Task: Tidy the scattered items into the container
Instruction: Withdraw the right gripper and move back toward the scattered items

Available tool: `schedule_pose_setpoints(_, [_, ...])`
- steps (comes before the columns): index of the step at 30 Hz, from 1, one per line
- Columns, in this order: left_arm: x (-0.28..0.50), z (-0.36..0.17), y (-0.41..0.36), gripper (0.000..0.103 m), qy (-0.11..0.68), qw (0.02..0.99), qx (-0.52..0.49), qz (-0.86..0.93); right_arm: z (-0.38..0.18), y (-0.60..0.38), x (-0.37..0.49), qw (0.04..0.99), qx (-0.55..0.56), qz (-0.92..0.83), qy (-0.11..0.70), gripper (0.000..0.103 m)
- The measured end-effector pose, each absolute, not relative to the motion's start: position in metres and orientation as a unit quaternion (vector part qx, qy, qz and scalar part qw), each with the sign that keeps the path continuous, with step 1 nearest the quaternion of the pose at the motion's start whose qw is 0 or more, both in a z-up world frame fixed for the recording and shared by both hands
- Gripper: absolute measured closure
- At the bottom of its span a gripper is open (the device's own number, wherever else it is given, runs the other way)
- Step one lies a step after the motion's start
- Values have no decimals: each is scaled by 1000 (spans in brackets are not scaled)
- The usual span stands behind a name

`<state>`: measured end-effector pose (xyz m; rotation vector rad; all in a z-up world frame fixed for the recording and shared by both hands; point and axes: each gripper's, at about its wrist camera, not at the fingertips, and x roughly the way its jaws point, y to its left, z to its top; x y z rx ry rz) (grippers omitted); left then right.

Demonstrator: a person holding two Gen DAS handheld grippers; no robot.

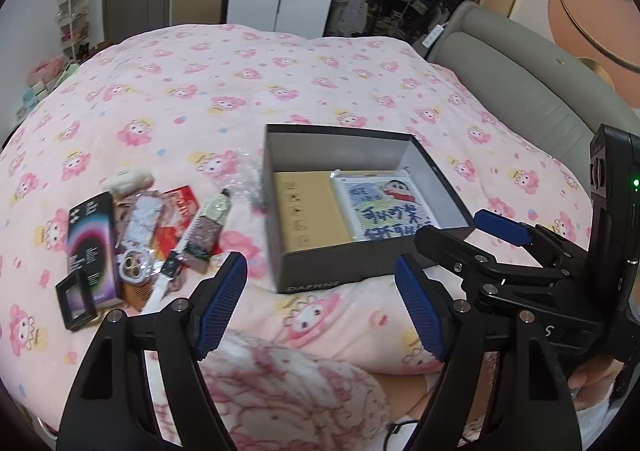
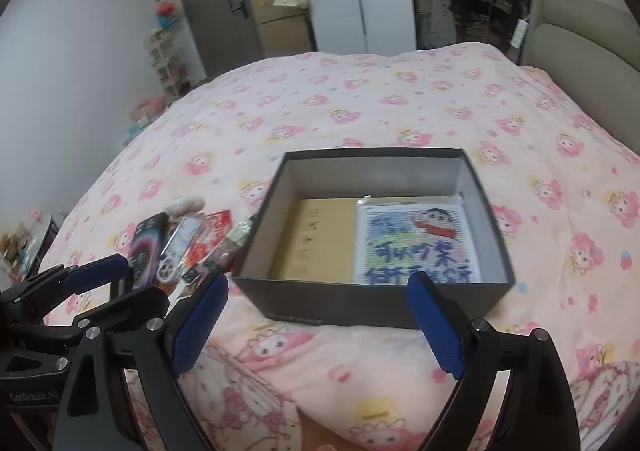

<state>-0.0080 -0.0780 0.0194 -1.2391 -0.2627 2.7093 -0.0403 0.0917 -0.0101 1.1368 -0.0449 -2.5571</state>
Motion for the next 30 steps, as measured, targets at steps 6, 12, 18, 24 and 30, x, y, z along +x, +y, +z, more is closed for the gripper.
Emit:
schedule_pose_setpoints(6, [3, 17, -109, 25, -101, 50, -408, 906, -9, 57, -39, 190, 400, -897, 9, 12])
schedule_pose_setpoints(12, [11, 10, -138, 25, -113, 24, -408, 905, -12, 23, -39, 203, 402, -892, 36, 12])
schedule_pose_setpoints(18, [19, 1, -168, 25, -133, 4, -410, 902, -17, -8, -39, 219, 406, -885, 58, 12])
schedule_pose_setpoints(24, [24, -14, -192, 25, -155, -10, -414, 897, -28, -37, -42, 230, 419, -875, 77, 12])
schedule_pose_setpoints(30, [26, -31, -213, 25, -172, -18, -421, 890, -46, -59, -49, 252, 443, -857, 82, 12])
